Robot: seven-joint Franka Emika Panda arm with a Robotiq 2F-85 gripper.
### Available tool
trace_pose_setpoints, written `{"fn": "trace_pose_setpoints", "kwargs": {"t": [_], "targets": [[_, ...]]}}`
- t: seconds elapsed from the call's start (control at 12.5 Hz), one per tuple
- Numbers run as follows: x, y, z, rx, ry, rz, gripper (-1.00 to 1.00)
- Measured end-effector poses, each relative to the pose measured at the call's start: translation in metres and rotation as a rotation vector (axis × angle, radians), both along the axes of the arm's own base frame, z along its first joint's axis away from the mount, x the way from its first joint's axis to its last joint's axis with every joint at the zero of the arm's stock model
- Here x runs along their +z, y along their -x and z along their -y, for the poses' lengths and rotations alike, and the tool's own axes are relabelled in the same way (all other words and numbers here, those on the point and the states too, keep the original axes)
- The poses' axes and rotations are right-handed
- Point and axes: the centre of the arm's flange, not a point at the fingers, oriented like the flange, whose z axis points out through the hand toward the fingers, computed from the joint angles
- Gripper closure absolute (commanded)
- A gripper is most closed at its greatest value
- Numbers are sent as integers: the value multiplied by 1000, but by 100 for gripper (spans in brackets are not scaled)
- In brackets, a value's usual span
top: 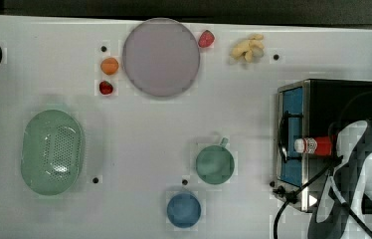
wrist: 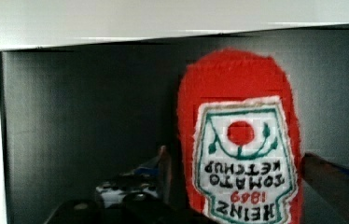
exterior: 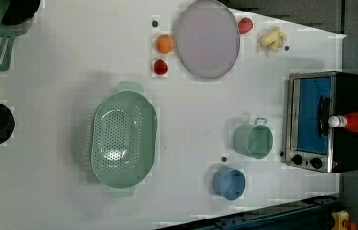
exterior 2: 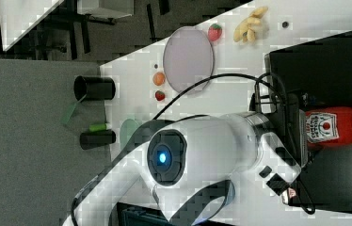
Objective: Pick Ketchup from oven and place it on table.
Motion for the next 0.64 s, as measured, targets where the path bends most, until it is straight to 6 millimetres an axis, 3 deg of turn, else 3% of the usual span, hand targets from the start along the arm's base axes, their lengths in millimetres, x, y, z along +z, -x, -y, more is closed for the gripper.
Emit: {"fn": "trace_pose_setpoints", "kwargs": {"t": [0.16,0.32,0.48,0.64], "targets": [[-1,-4,-5,22,11,-8,-20],[0,-9,-6,16,12,28,-20],[6,-1,1,11,-9,-41,-20],[24,-11,-14,26,-59,-29,-20]]}}
